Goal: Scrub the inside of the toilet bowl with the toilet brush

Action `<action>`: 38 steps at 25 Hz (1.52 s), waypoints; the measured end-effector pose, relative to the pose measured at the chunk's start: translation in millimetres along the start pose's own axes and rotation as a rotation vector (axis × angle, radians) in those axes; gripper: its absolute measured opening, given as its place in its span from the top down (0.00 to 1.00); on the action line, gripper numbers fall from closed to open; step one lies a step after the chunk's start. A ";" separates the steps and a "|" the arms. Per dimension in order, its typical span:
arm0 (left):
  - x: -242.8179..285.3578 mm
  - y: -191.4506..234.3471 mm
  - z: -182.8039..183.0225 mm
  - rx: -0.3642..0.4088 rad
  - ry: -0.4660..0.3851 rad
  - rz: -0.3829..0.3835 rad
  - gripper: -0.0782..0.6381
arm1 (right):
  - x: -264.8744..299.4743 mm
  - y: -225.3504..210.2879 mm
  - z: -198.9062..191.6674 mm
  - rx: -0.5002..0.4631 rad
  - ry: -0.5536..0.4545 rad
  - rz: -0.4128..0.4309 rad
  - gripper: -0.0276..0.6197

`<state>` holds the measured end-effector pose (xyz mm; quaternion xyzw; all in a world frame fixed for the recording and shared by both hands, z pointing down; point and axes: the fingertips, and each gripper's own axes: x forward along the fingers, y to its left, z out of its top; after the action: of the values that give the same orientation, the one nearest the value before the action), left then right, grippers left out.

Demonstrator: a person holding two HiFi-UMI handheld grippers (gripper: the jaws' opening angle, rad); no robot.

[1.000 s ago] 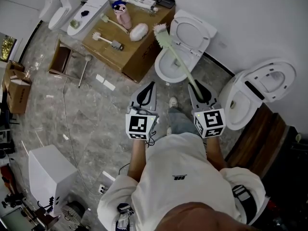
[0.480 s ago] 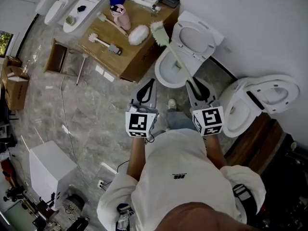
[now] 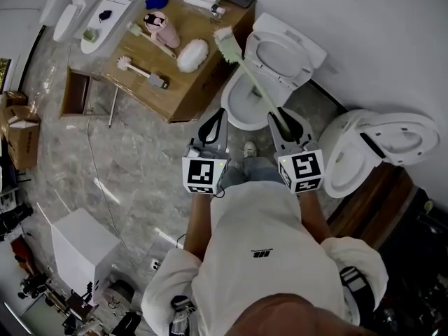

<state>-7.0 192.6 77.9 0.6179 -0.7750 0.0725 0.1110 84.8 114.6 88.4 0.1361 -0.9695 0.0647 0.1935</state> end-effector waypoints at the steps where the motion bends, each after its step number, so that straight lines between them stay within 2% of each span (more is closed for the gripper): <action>1: 6.7 0.7 -0.1 0.001 0.002 -0.008 0.88 | 3.0 -4.4 -0.1 0.006 0.002 -0.006 0.83; 6: 42.9 5.8 -4.7 0.002 0.017 -0.048 0.88 | 21.5 -25.7 -8.3 0.038 0.028 -0.034 0.83; 11: 79.4 11.3 -24.8 0.013 0.057 -0.103 0.88 | 38.4 -43.0 -29.2 0.082 0.065 -0.075 0.83; 19: 131.5 24.6 -66.3 0.015 0.145 -0.244 0.88 | 66.9 -60.6 -73.6 0.189 0.151 -0.194 0.83; 29: 181.0 52.1 -135.4 0.033 0.297 -0.458 0.88 | 105.3 -48.6 -148.4 0.353 0.323 -0.332 0.83; 38: 211.6 62.3 -189.3 0.036 0.385 -0.562 0.88 | 135.8 -38.9 -203.0 0.452 0.417 -0.409 0.83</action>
<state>-96.9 54.6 317.4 0.7841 -0.5378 0.1681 0.2600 48.0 81.2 330.7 0.3503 -0.8231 0.2637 0.3609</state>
